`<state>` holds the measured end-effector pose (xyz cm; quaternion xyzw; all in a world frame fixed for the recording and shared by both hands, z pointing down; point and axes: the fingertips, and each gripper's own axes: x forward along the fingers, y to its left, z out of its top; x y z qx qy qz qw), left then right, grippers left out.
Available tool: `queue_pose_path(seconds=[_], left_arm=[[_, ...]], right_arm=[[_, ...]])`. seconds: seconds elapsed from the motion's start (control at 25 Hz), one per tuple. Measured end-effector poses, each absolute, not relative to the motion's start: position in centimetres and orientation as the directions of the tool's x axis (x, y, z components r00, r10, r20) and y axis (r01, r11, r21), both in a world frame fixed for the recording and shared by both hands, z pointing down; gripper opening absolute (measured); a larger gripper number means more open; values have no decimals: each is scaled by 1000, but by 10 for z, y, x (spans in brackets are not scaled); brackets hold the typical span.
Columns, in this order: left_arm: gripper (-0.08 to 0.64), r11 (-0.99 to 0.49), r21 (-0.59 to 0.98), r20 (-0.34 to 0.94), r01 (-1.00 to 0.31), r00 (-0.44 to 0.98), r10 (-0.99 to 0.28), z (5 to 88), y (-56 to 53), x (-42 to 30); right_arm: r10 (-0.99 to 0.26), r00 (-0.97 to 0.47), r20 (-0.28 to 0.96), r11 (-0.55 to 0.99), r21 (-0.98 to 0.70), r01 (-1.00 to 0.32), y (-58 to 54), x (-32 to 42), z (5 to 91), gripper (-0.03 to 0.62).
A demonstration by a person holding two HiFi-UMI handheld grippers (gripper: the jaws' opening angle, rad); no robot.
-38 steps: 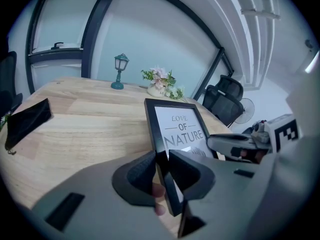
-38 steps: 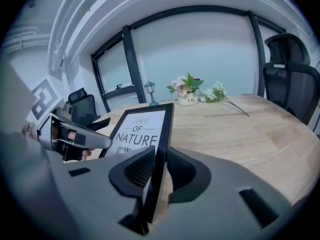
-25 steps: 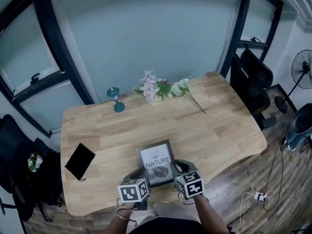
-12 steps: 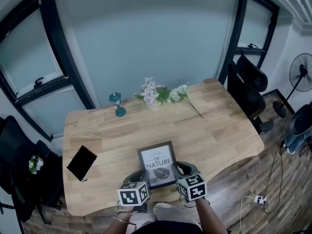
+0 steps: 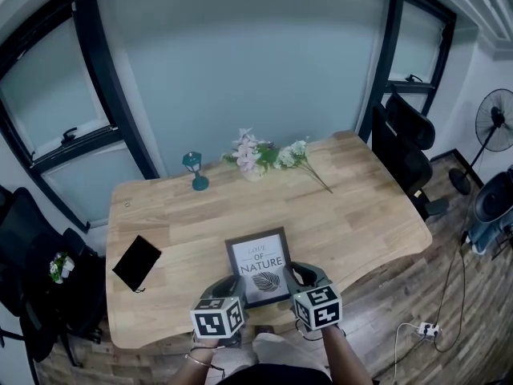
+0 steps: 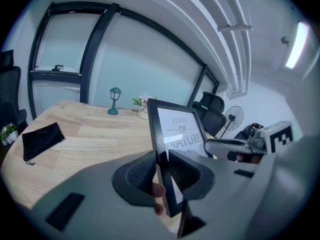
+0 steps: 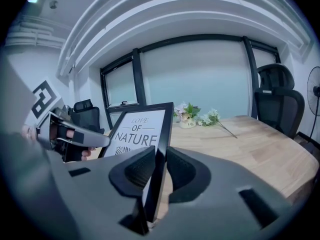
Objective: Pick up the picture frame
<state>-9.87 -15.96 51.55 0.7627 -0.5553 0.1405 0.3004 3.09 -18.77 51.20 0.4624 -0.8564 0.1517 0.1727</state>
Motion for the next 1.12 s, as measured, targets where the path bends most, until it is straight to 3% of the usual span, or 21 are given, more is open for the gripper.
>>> queue_pose_path(seconds=[1.12], left_arm=[[74, -249, 251, 424, -935, 337, -840, 453, -63, -98]], right_arm=[[-792, -531, 302, 545, -43, -837, -91, 31, 447, 74]])
